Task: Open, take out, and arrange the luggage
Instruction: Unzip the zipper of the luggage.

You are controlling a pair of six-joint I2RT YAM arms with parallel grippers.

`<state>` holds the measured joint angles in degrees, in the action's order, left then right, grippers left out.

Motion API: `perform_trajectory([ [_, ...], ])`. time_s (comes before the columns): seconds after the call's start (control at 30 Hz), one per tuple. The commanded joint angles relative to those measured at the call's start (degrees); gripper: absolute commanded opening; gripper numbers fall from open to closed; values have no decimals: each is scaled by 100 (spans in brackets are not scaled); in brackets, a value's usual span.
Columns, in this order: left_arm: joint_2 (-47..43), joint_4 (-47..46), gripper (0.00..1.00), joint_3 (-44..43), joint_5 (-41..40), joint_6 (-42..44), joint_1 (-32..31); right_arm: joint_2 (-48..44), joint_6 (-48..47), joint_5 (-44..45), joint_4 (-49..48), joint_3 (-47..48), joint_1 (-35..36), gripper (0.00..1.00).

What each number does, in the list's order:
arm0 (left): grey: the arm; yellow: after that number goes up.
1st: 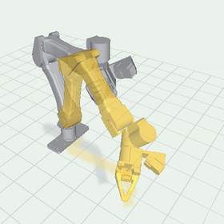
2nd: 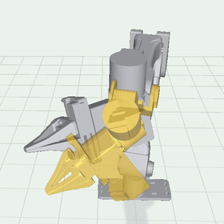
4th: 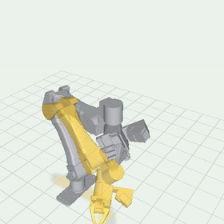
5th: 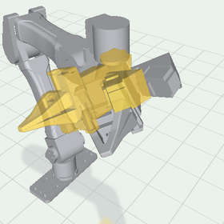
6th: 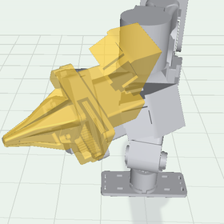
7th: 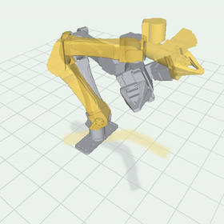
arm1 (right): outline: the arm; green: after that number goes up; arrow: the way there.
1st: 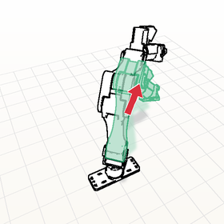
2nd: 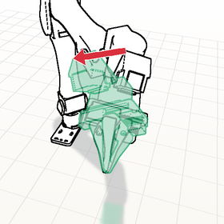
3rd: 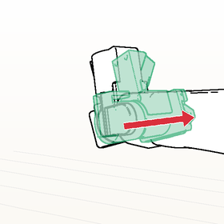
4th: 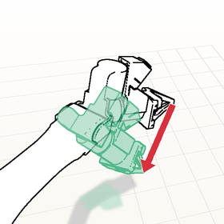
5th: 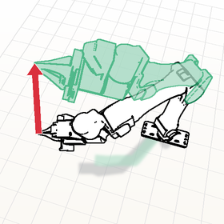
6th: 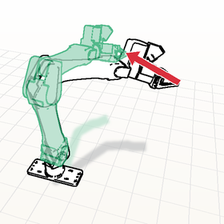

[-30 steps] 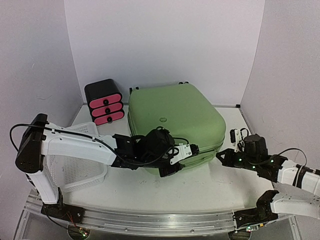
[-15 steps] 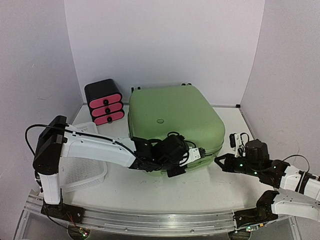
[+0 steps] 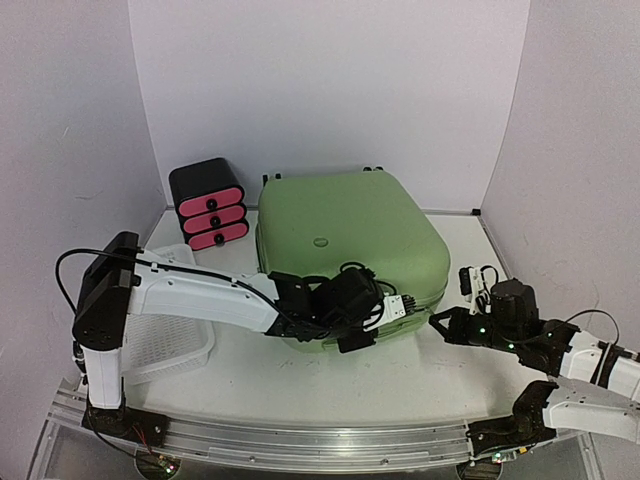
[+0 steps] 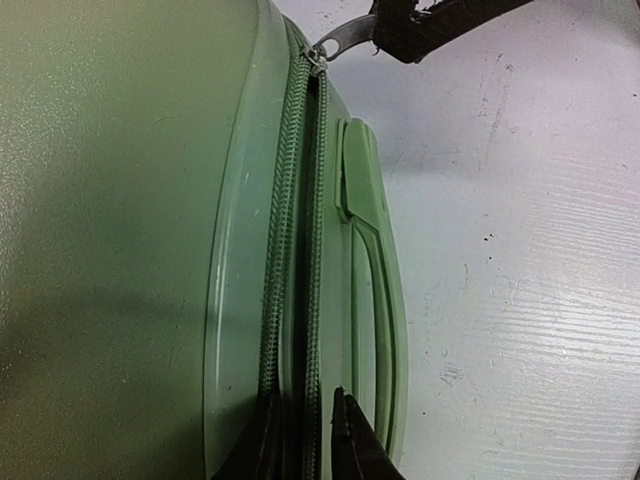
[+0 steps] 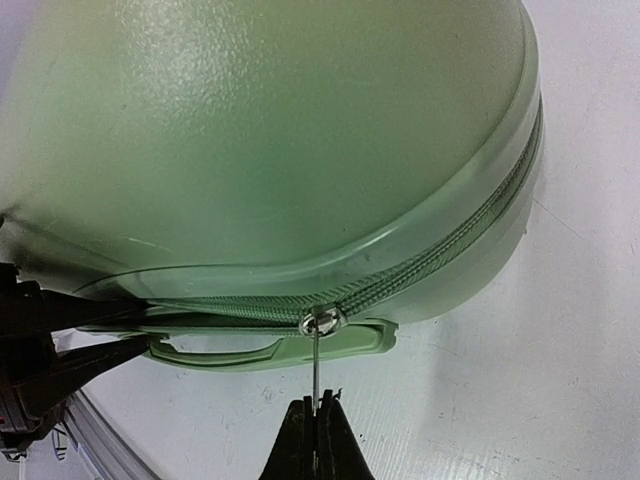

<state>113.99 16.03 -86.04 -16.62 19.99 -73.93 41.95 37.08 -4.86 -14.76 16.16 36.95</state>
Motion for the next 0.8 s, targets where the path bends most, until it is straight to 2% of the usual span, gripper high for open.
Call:
perform_trajectory([
  [0.0,422,250,17,-203,503,93,54,-243,-44,-34,-192,153,72,0],
  [0.17,580,576,13,-421,292,23,62,-210,197,745,214,299,67,0],
  [0.27,579,714,0,-397,250,16,67,38,465,1318,428,395,67,0],
  [0.67,-547,735,0,1168,350,-359,205,846,709,2039,563,578,67,0],
  [0.77,-821,734,0,1469,361,-449,204,948,1258,2567,984,668,67,0],
])
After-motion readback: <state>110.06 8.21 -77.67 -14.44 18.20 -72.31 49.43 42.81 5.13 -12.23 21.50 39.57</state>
